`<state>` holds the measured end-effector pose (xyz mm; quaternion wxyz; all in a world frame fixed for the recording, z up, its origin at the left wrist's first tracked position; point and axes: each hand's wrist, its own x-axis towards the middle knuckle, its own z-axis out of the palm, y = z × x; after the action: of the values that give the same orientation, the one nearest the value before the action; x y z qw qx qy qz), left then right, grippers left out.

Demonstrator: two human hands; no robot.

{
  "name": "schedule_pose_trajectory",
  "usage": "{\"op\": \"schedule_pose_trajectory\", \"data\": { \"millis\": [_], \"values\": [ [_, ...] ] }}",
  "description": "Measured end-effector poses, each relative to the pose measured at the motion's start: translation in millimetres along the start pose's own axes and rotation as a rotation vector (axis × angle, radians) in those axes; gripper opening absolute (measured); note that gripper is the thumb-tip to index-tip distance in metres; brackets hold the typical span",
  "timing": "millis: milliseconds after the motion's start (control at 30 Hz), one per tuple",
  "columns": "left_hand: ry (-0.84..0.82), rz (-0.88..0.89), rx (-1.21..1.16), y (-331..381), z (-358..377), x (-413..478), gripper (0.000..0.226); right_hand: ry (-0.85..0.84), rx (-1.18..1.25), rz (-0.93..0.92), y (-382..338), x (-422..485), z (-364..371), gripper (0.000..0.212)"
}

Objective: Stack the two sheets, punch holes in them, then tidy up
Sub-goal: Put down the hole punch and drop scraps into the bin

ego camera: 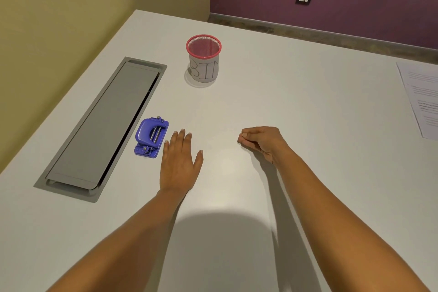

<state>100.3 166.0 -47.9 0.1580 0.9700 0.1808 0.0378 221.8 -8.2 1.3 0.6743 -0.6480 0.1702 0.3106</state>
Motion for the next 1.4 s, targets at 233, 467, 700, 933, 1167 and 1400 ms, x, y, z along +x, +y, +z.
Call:
{"op": "schedule_pose_trajectory", "data": {
  "millis": [233, 467, 700, 933, 1167, 1400],
  "values": [
    [-0.018, 0.034, -0.125, 8.2, 1.1, 43.8, 0.052, 0.049, -0.406, -0.151, -29.1, 4.4, 18.9, 0.007],
    [-0.010, -0.012, -0.093, 14.4, 2.3, 96.7, 0.057, 0.032, -0.558, -0.337, -100.7, 27.7, 66.7, 0.012],
    [0.043, -0.012, -0.066, 11.7, 10.1, 101.3, 0.056, 0.140, -0.594, -0.619, -163.5, 57.8, 109.0, 0.018],
    [0.064, -0.012, -0.038, 11.0, 12.7, 103.0, 0.056, 0.180, -0.894, -0.642, -179.4, 85.4, 135.2, 0.026],
    [0.068, -0.015, -0.034, 11.4, 13.0, 103.7, 0.056, 0.245, -0.878, -0.746, -180.6, 99.3, 134.9, 0.015],
    [0.065, -0.021, -0.030, 11.9, 12.1, 102.6, 0.056, 0.289, -0.916, -0.794, -171.0, 104.6, 138.9, 0.015]
  ]
}}
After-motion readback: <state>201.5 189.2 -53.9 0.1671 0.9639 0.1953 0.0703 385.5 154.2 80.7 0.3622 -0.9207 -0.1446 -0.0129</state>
